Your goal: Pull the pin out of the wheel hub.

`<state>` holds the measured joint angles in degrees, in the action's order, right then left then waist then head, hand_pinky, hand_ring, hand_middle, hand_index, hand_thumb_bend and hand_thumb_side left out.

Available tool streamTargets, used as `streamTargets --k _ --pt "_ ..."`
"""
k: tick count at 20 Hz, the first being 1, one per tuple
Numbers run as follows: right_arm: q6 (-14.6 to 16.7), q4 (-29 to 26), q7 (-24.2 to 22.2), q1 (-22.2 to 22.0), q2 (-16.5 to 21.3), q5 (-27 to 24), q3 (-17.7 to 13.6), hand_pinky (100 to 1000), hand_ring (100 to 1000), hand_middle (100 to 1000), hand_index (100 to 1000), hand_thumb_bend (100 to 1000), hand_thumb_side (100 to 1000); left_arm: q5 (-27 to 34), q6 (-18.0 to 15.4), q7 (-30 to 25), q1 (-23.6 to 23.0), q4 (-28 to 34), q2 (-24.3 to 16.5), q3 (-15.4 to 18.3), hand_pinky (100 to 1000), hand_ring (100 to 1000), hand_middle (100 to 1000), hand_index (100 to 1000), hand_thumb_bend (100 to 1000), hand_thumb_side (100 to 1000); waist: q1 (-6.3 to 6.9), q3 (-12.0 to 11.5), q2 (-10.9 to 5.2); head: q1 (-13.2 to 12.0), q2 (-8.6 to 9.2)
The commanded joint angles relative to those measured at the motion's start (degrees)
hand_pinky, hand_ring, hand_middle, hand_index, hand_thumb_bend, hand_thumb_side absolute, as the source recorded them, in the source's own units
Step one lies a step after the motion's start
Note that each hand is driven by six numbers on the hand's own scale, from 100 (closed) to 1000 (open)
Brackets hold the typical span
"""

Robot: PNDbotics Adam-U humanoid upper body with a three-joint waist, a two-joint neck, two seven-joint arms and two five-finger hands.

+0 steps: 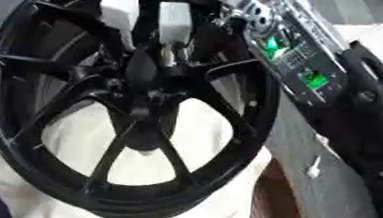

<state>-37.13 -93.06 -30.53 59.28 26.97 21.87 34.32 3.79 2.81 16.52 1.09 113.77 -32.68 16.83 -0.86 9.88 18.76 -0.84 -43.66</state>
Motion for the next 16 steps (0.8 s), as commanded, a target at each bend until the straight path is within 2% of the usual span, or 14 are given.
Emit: streamTargets --k 1,6,12,16 --pt "-1.78 -1.52 0.90 0.86 1.41 -2.17 -0.91 633 577 295 479 189 100 -0.29 0.15 -0.05 0.24 0.82 -0.72 0.88 592 514 531 722 274 673 0.08 -0.03 -1.52 0.22 0.64" --pt "-3.13 -2.03 2.37 1.08 1.41 -4.31 -0.96 616 543 216 418 275 104 -0.35 0.18 -0.16 0.24 0.82 -0.75 0.87 592 514 531 722 273 673 0.08 -0.10 -1.65 0.38 0.62" --pt "-4.42 -2.51 3.84 1.42 1.20 -6.14 -0.93 582 486 124 360 437 222 -0.31 0.32 -0.22 0.27 0.82 -0.73 0.87 592 513 529 722 270 674 -0.06 -0.22 -1.89 0.71 0.59" --pt "-5.33 -2.85 4.86 1.53 1.13 -7.49 -1.11 572 474 108 350 439 241 -0.32 0.43 -0.17 0.25 0.82 -0.73 0.93 592 512 526 722 269 674 -0.15 -0.32 -2.11 0.91 0.54"
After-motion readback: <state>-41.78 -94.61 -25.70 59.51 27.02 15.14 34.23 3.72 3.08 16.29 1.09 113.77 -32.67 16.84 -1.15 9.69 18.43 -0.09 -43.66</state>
